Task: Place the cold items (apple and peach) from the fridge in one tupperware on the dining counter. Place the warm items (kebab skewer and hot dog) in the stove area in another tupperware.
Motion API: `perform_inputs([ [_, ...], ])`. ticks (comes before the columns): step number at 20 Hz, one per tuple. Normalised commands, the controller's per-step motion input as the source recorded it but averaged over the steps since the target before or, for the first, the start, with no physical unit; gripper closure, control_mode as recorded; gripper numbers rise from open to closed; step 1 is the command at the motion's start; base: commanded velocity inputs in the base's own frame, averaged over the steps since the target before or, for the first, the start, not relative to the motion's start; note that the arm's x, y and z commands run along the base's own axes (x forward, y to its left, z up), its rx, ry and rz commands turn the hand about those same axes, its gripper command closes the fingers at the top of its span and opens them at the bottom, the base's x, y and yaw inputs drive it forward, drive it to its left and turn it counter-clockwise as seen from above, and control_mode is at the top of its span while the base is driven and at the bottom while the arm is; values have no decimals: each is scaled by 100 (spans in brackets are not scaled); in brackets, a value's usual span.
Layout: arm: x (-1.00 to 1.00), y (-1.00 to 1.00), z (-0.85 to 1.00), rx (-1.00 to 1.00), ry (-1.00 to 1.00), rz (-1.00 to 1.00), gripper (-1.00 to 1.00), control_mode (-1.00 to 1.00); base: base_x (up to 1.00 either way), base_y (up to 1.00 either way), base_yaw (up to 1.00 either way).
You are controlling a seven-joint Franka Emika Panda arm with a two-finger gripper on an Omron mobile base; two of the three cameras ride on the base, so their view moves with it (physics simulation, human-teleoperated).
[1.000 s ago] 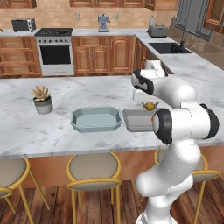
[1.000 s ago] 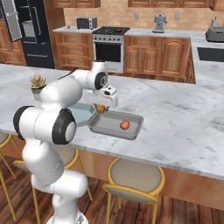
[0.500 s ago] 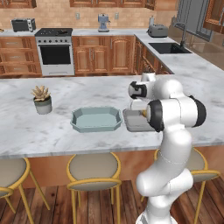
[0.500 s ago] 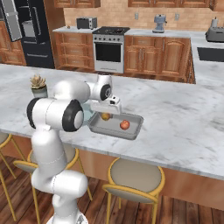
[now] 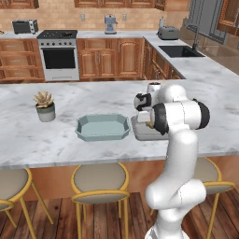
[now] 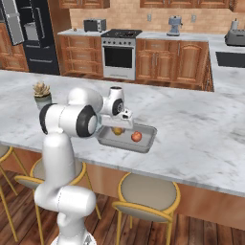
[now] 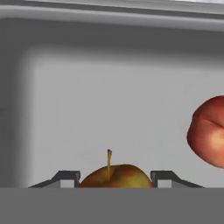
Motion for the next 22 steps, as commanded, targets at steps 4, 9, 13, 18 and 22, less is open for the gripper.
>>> perform_inputs([
  [4, 32, 0, -37, 0, 0, 4, 100, -100, 0, 0, 0],
  [9, 38, 0, -32, 0, 0, 4, 100, -100, 0, 0, 0],
  [13, 43, 0, -28, 0, 0, 5, 100, -100, 0, 0, 0],
  [18, 16, 0, -28, 0, 0, 5, -100, -100, 0, 0, 0],
  [22, -16, -1, -18, 0, 0, 0, -100, -100, 0, 0, 0],
])
